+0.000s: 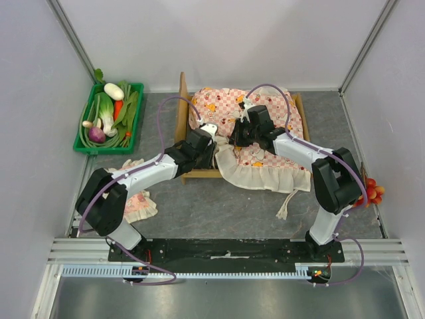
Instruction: Set up the pet bed
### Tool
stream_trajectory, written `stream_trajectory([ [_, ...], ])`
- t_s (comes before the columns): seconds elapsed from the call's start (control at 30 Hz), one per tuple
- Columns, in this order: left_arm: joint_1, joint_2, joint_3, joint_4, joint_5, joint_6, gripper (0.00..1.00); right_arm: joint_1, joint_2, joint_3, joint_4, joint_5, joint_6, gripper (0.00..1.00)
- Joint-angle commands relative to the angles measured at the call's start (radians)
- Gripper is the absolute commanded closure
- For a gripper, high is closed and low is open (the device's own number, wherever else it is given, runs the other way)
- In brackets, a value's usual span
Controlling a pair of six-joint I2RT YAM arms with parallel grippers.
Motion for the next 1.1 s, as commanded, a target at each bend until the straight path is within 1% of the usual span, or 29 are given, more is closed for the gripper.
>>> stream_trajectory([
  [0.0,0.004,0.017,0.017,0.028,-0.010,0.037,0.60,-0.009,0.013,0.028,0.018,-0.008,-0.004,1.00],
  [0.1,0.006,0.017,0.027,0.024,0.002,0.042,0.76,-0.011,0.011,0.028,0.018,-0.011,-0.003,1.00],
  [0.13,0.004,0.009,0.032,0.012,0.004,0.043,0.86,-0.011,0.011,0.029,0.018,-0.014,-0.001,1.00],
  [0.2,0.004,-0.009,0.058,-0.011,0.004,0.050,0.93,-0.012,0.008,0.029,0.018,-0.020,-0.001,1.00],
  [0.23,0.004,-0.021,0.076,-0.058,0.005,0.063,0.98,-0.012,0.005,0.029,0.018,-0.026,-0.003,1.00],
  [0.37,0.003,-0.115,0.182,-0.164,0.007,0.120,0.98,-0.011,-0.021,0.017,0.027,-0.090,0.008,1.00],
  [0.5,0.003,-0.175,0.238,-0.238,0.044,0.163,0.98,-0.011,-0.056,0.002,0.041,-0.126,0.016,1.00],
  [0.57,0.003,-0.181,0.267,-0.275,0.074,0.171,0.98,-0.011,-0.067,-0.006,0.048,-0.135,0.022,1.00],
  [0.7,0.003,-0.182,0.342,-0.424,0.062,0.142,0.98,-0.011,-0.085,-0.011,0.050,-0.161,0.028,1.00],
  [0.8,0.003,-0.207,0.366,-0.438,0.077,0.139,0.98,-0.009,-0.095,-0.018,0.058,-0.175,0.037,1.00],
  [0.87,0.004,-0.198,0.411,-0.488,0.076,0.148,0.98,-0.006,-0.096,-0.018,0.064,-0.189,0.040,1.00],
  [0.93,0.003,-0.180,0.443,-0.556,0.105,0.166,0.98,-0.003,-0.099,-0.017,0.064,-0.193,0.043,1.00],
  [1.07,0.003,-0.162,0.483,-0.599,0.105,0.139,0.98,0.002,-0.104,-0.018,0.071,-0.203,0.054,1.00],
])
